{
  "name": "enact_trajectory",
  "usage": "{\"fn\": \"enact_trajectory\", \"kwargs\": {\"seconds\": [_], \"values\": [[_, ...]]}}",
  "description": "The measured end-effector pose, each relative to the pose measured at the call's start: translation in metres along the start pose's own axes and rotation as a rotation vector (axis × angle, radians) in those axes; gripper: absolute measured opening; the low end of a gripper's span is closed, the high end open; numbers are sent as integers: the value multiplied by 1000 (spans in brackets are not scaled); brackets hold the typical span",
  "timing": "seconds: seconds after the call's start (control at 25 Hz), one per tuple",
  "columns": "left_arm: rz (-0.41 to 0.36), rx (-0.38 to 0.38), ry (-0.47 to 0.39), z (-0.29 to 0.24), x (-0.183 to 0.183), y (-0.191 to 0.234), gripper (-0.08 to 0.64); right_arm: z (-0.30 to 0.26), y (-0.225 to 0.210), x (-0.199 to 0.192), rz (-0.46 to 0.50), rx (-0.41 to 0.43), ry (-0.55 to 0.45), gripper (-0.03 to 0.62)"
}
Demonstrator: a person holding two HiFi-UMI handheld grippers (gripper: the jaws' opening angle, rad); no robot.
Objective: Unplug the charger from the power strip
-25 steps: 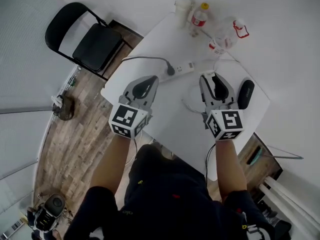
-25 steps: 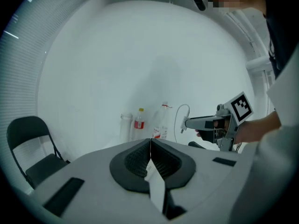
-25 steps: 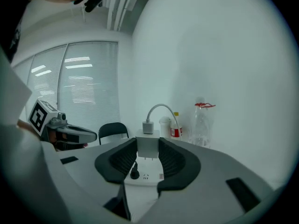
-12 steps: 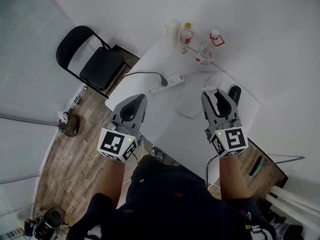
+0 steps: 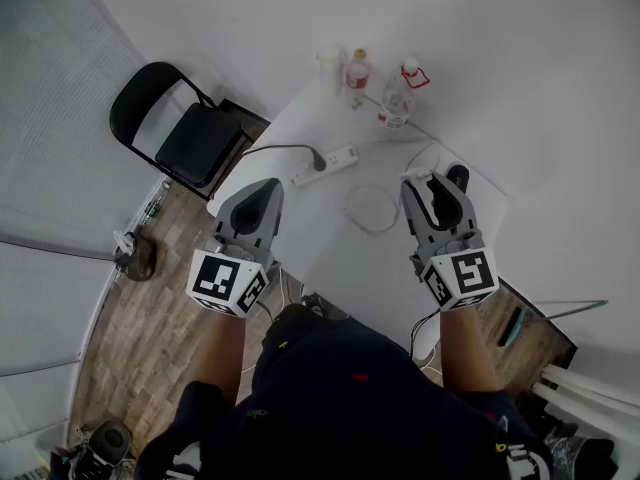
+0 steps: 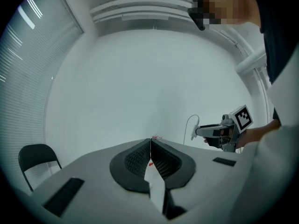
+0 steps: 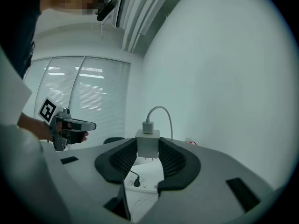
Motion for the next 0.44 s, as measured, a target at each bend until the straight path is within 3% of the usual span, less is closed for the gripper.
{"fn": "enact_trajectory", "kwargs": {"seconds": [0.44], "values": [[10, -25, 18, -4, -4, -2, 23, -2, 0, -1, 7, -11, 9, 155]]}}
Point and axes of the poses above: the fingertips, and each gripper's own axes: z backward along the fingers, y to its left, x out of its top, the point moved 7 cm from there along z, backward along the fingers, and after that the axes turned 15 degrees about -y, right-handed, at the moved point
